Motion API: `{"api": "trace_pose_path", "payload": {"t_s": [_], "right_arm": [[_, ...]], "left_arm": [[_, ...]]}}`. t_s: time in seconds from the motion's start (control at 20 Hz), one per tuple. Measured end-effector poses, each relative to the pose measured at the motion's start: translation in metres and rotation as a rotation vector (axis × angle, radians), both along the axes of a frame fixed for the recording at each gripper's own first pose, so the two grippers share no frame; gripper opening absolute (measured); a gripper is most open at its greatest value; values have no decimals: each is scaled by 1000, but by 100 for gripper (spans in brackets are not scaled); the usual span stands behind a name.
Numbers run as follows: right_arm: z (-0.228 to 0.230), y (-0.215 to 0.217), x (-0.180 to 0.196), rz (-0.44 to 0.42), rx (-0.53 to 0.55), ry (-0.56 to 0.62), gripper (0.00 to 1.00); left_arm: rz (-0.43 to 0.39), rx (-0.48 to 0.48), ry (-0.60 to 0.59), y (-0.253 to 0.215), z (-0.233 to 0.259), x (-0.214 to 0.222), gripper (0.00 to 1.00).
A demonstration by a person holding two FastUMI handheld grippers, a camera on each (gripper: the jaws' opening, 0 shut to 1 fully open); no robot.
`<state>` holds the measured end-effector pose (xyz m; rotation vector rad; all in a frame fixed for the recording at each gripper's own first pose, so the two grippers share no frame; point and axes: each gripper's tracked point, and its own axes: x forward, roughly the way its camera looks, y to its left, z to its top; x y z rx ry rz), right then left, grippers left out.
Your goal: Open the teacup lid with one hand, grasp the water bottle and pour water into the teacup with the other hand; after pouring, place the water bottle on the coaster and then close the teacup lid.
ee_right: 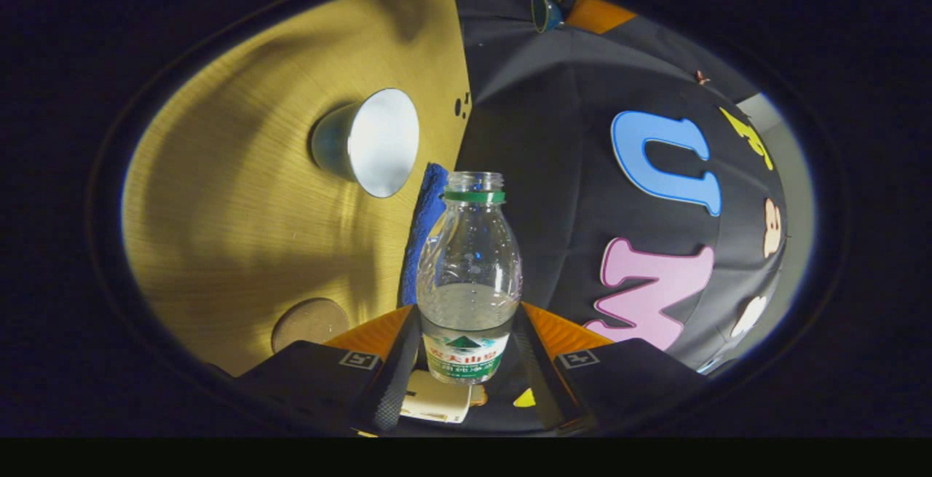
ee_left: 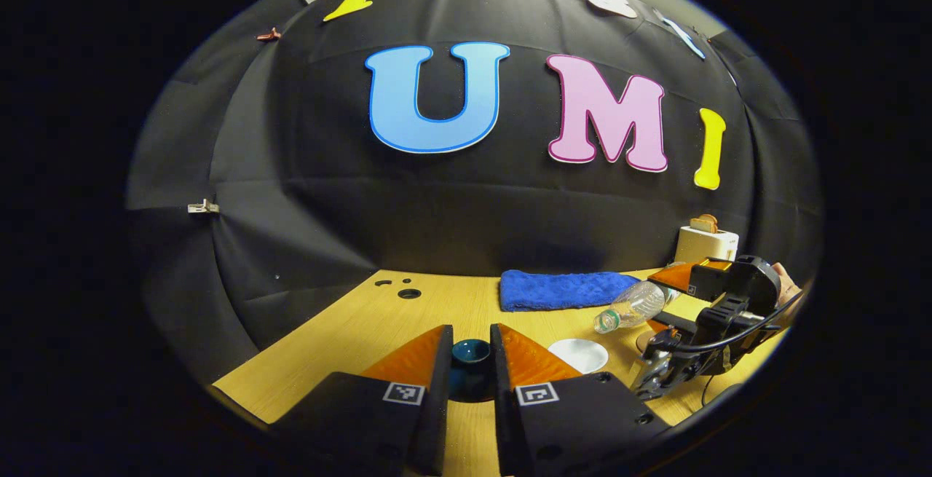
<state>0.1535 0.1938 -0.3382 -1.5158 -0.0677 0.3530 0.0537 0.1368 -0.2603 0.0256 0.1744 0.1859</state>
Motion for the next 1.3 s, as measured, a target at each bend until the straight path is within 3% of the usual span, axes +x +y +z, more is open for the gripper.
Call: {"api": "trace_pose_path", "payload": {"t_s": [0.15, 0.2, 0.25, 0.3, 0.45, 0.5, 0.7, 0.75, 0.8, 1.3], "right_arm": [[-5, 1, -5, 27, -46, -11, 73], [-7, 1, -7, 37, -60, -17, 73], [-9, 2, -9, 43, -72, -21, 73], [-10, 2, -12, 46, -78, -25, 73], [-12, -1, -6, 48, -88, -32, 73], [-13, -1, -6, 51, -93, -34, 73], [-16, -4, -6, 64, -122, -43, 73], [-16, -4, -6, 70, -132, -48, 73], [-17, -4, -6, 77, -142, -50, 73], [-35, -6, -14, 128, -253, -131, 73]], "left_arm": [[-1, -13, 1, 0, -1, 0, 27], [-1, -17, -1, 0, -2, 0, 31], [-2, -19, -2, 0, -2, 0, 27], [-4, -21, -3, -1, -3, 0, 31], [-6, -19, -7, 0, -1, 1, 27], [-6, -18, -8, 1, -2, 1, 31], [-12, -24, -15, 2, 0, 2, 27], [-12, -24, -14, 2, -1, 2, 35], [-13, -25, -15, 3, -2, 2, 31], [4, -42, -10, 10, -9, 1, 31]]}}
